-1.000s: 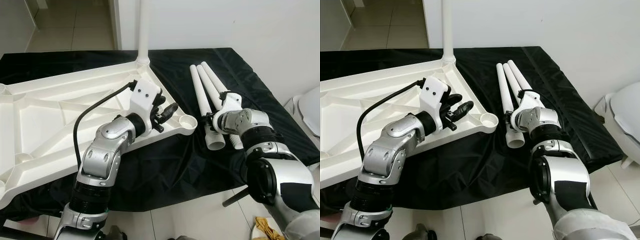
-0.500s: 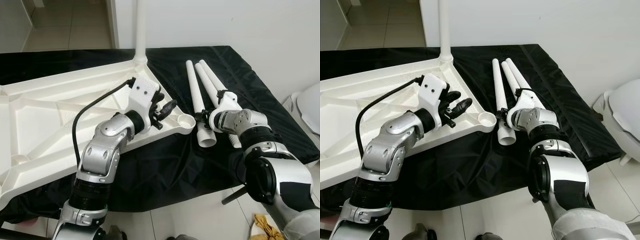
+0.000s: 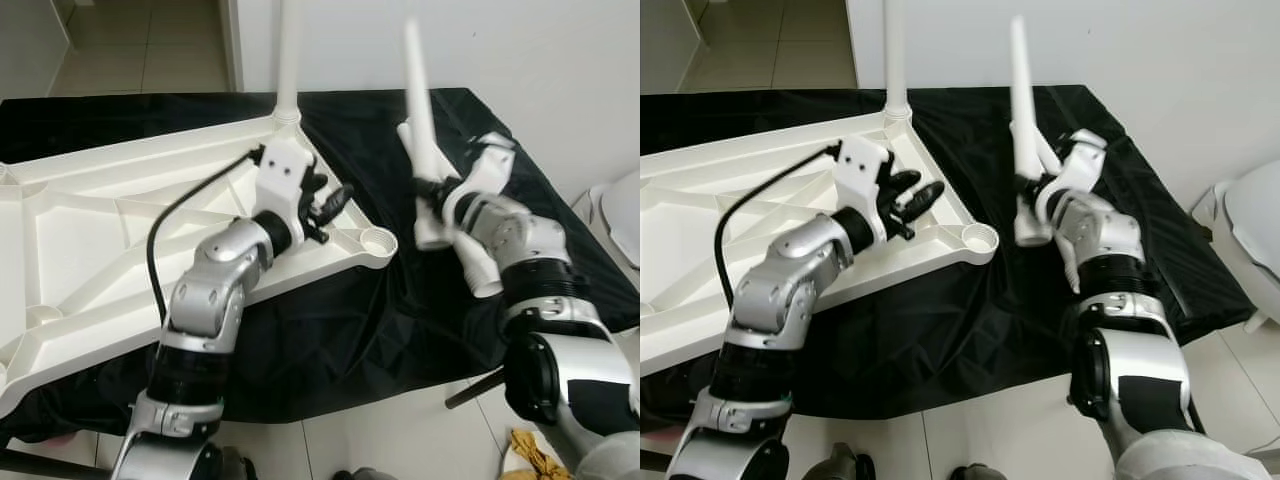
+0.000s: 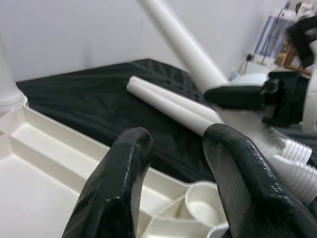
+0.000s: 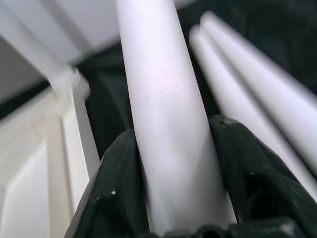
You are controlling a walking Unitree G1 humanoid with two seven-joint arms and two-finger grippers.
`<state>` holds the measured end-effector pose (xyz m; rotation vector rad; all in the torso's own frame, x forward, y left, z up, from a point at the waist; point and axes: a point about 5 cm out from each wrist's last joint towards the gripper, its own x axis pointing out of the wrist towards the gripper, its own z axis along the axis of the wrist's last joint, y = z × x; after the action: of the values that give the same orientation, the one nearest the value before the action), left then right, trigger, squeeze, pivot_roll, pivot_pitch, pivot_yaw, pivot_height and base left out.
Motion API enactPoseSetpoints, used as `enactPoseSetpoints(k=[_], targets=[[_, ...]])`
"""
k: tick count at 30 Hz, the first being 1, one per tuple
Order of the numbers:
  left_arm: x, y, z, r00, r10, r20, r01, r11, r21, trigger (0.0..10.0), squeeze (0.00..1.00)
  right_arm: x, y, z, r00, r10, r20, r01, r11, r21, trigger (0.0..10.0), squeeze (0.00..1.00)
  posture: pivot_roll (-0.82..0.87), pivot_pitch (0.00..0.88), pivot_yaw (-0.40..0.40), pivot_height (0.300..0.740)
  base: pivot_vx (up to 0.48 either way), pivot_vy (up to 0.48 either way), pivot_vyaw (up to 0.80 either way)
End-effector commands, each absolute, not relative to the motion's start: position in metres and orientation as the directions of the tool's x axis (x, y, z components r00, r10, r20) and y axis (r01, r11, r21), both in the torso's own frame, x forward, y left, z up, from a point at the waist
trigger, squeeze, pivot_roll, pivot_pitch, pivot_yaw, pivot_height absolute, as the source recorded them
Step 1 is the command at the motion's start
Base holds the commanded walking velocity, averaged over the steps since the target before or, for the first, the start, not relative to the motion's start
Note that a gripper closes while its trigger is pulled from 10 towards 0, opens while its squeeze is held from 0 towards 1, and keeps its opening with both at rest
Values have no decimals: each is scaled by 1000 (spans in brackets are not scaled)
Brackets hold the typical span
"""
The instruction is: Building children table
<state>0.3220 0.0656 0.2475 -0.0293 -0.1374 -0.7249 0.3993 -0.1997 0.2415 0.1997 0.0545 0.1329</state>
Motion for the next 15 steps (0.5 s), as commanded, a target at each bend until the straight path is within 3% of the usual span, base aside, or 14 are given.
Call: enactPoseSetpoints(k=[1,4,9,10,15], targets=[[323,64,249,728,-670,143,674,738,25,10000,0,396,-205,246,990,137,18,-137,967,215,10000,0,-61,71,-53,740,0,0,0],[325,65,252,723,-675,146,676,735,49,10000,0,391,-204,247,985,144,99,-162,964,210,10000,0,-54,63,-41,740,0,0,0],[326,65,259,701,-692,175,699,715,25,10000,20,372,-182,236,931,302,204,-345,911,226,10000,0,-49,59,-22,740,0,0,0],[325,66,261,684,-705,186,718,696,-7,10000,1000,362,-175,231,898,358,254,-415,882,225,10000,0,-49,55,-16,740,0,0,0],[322,69,270,645,-727,235,759,645,-87,10000,1000,342,-165,219,832,458,314,-531,821,210,10000,0,-56,43,-4,740,0,0,0]])
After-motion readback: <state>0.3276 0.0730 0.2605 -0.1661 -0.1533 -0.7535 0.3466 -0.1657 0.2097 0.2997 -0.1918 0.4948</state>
